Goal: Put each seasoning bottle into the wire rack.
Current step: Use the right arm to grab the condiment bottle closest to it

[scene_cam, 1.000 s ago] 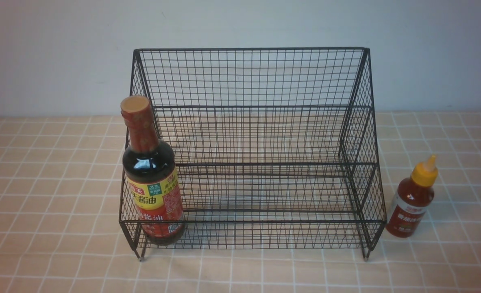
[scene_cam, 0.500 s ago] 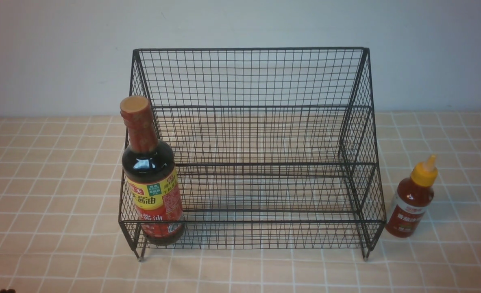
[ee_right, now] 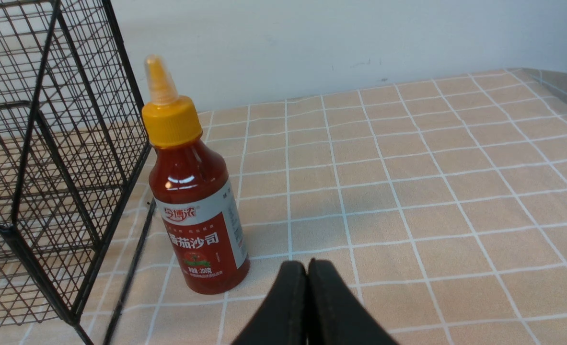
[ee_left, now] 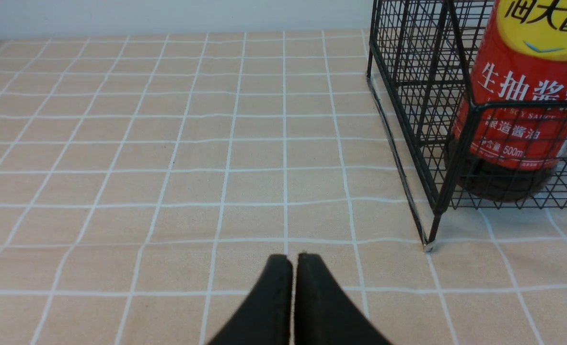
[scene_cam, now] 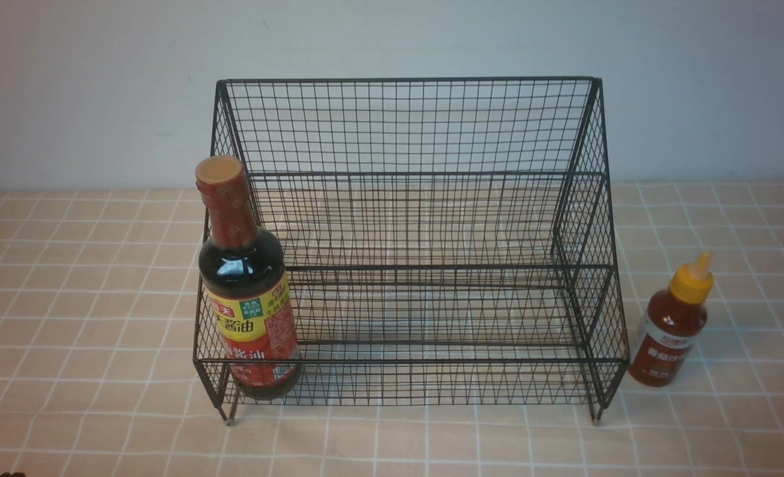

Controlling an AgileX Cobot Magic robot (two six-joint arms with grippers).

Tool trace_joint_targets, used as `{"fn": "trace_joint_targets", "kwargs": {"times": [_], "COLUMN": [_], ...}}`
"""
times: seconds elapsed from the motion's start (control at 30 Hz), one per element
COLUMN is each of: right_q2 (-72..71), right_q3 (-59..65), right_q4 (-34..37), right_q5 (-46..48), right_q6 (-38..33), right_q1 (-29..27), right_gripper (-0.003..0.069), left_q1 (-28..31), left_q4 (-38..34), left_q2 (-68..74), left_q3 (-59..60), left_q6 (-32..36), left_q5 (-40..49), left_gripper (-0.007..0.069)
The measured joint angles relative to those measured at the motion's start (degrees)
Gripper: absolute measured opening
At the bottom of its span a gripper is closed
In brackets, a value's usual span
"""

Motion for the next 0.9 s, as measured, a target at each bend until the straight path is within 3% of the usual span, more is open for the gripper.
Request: {"fn": "trace_joint_targets", "kwargs": {"times": [0.57,0.77,0.9], "right_q2": [0.0,0.0,0.0], "right_q3": [0.2,0.7,0.7], "right_q4": [0.6,5.9,5.3], "right_q5": [-1.6,-20.1,-23.1], "right_q6": [0.2,2.4,2.1], "right_q1": [0.0,0.0,0.0], "right_gripper": [-0.0015,-0.0015,-0.0015], "left_q1": [0.0,0.0,0.0], "left_q4": [0.0,0.0,0.0], "left_q2": [0.0,0.0,0.0], "left_q3": [0.0,0.0,0.0], "left_q6": [0.0,0.0,0.0], "left_q5": [0.0,0.0,0.0], "left_gripper": [-0.0007,-0.0007,-0.0007]}}
